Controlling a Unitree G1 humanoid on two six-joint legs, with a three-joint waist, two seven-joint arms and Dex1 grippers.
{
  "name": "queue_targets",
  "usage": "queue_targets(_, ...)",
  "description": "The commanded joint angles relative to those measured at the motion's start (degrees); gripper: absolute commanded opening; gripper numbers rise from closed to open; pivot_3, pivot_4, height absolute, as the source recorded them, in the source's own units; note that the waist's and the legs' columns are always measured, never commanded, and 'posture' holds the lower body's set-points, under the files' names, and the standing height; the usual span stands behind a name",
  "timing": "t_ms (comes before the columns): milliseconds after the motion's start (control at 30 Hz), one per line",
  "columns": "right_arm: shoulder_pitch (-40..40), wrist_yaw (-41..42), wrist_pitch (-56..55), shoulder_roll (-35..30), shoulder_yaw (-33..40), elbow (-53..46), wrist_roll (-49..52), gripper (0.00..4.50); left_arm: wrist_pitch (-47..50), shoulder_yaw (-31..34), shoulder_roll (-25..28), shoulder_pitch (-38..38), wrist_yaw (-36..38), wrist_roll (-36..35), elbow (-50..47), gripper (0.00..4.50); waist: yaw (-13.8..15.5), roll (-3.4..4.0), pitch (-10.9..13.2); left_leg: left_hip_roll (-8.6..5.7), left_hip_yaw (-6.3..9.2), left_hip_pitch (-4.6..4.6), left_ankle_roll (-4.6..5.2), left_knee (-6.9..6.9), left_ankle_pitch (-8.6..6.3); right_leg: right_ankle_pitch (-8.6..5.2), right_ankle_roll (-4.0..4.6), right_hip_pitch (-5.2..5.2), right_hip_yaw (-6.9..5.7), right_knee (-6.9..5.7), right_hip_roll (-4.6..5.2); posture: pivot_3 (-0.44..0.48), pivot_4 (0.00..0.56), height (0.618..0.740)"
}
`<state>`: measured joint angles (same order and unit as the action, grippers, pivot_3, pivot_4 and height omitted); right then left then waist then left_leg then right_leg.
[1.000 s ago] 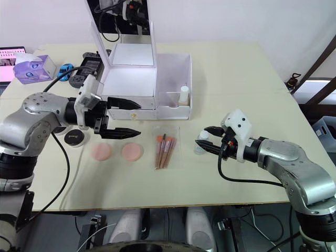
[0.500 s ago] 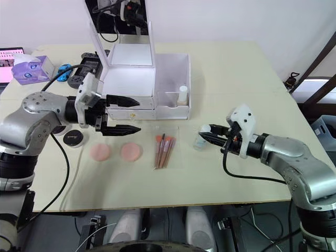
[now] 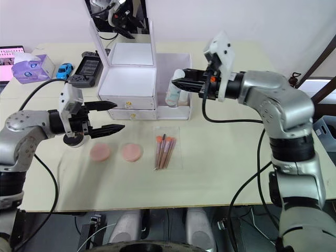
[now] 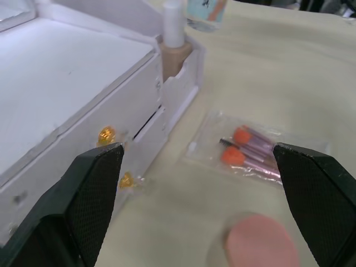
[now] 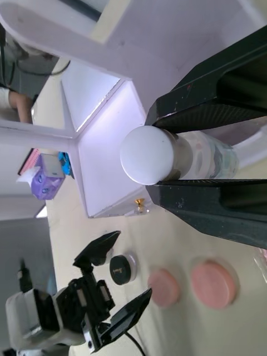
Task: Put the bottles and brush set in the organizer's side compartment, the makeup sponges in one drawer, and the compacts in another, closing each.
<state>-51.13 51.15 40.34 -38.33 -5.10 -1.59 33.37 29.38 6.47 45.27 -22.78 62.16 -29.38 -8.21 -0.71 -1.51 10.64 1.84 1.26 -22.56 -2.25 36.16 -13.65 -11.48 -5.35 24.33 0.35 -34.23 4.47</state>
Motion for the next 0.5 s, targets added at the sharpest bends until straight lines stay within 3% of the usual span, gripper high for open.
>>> queue_targets(33, -5.98, 4.36, -8.55, 2.41, -3.2, 10.85, -7.01, 0.65, 0.39, 4.41, 0.63, 2.8, -2.83, -1.62, -5.59, 4.5, -0.19, 0.0, 0.0, 0.0, -0.01, 0.0, 0.0, 0.01, 0.0, 0.0, 0.0, 0.0, 0.0, 0.0, 0.0, 0.0, 0.15, 0.74)
queue_targets(500, -14.97, 11.24, -27.72, 12.56, -7.17, 40.22, -21.53, 0.65, 2.63, 7.89, 1.35, 8.62, -7.81, -3.28, -12.35, 4.5, -0.45, 0.01, 0.01, 0.0, -0.03, 0.08, -0.01, 0.01, 0.0, 0.02, 0.0, 0.01, 0.02, -0.13, -0.01, 0.0, 0.15, 0.74)
